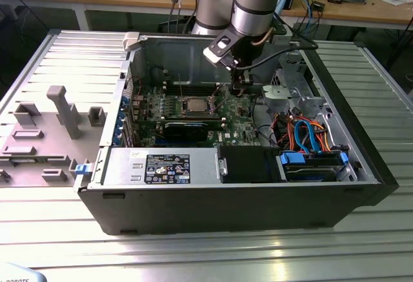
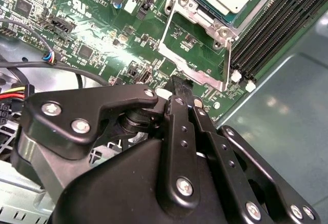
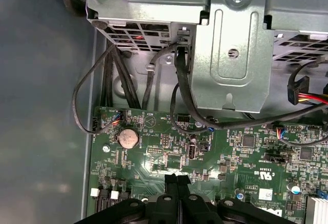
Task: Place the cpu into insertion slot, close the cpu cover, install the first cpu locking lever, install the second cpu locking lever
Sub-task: 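Close the cpu cover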
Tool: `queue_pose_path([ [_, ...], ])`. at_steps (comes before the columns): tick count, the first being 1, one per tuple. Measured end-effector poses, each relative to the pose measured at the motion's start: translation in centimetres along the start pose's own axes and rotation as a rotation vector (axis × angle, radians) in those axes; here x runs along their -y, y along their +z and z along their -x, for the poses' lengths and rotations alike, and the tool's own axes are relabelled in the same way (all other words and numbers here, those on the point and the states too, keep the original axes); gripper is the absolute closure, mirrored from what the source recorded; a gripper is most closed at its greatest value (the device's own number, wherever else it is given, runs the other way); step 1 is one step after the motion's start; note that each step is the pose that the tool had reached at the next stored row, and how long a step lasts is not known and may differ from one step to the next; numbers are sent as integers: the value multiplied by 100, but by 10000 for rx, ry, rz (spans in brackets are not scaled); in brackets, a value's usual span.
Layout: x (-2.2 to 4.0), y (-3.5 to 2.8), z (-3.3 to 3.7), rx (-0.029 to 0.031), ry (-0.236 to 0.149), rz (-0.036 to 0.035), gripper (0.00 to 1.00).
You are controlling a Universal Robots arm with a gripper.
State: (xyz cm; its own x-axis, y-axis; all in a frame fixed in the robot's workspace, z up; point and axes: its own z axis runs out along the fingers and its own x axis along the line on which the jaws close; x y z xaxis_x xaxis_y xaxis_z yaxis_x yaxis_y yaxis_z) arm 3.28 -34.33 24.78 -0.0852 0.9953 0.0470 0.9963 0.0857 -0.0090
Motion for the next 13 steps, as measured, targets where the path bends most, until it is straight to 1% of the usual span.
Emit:
queue_pose_path([
  [1,0,11,1,1,0,0,89],
  [13,15,13,0,1,1,0,89],
])
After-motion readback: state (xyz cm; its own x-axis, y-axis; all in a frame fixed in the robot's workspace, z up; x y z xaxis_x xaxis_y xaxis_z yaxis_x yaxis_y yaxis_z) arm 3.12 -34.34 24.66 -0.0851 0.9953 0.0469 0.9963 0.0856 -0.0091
